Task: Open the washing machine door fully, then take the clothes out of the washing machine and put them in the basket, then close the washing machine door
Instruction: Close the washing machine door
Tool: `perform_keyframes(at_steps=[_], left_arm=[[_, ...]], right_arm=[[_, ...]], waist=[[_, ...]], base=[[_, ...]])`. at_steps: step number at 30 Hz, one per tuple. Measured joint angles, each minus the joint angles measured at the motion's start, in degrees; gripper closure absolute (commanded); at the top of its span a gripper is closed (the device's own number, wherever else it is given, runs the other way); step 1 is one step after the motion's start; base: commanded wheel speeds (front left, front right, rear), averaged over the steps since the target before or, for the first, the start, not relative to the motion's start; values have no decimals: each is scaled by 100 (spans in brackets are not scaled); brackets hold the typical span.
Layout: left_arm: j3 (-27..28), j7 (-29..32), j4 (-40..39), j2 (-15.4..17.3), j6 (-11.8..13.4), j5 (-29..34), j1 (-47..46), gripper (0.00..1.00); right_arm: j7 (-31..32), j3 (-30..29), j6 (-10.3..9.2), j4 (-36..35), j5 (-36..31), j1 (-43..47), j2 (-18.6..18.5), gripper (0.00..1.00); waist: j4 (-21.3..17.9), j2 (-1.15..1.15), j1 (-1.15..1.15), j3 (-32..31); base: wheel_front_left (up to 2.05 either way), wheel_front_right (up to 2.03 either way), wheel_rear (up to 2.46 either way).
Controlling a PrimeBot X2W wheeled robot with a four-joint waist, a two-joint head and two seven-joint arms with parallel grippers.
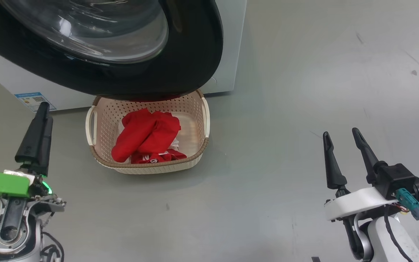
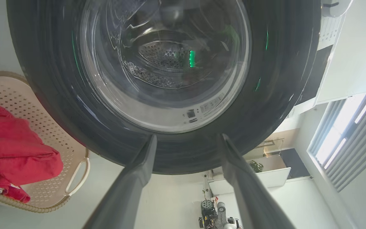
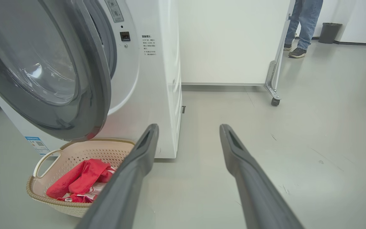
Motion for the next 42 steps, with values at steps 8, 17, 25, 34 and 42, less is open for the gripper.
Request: perform_keyframes(at_steps=[8,17,25,34,42], left_arm=[[-358,-764,-749,254,-1,1753,243,0],[-978,-1996,-1115,1136,-4,4521,758,0],[-1221,-2574,-717,1188,14,5755,1365,0],[-1651,-2852,-290,1035,300,6262,1724,0],[-1786,-2998,-79,926,492,6466,1840,0]], right_arm=[[0,-23,0,18,-42,87,-20,0],[0,-62,-4,27,-53,309,-55,0],[0,-26,-5,33,-79,448,-56,0],[0,0,-46,103,-78,759,-37,0],[0,32,-101,104,-79,908,-19,0]], waist=[[263,0,0,-288],[412,0,0,-610],[440,0,0,-795],[432,0,0,-1027],[419,0,0,-1199]], base=[[0,0,0],[0,0,0],[0,0,0],[0,0,0],[0,0,0]])
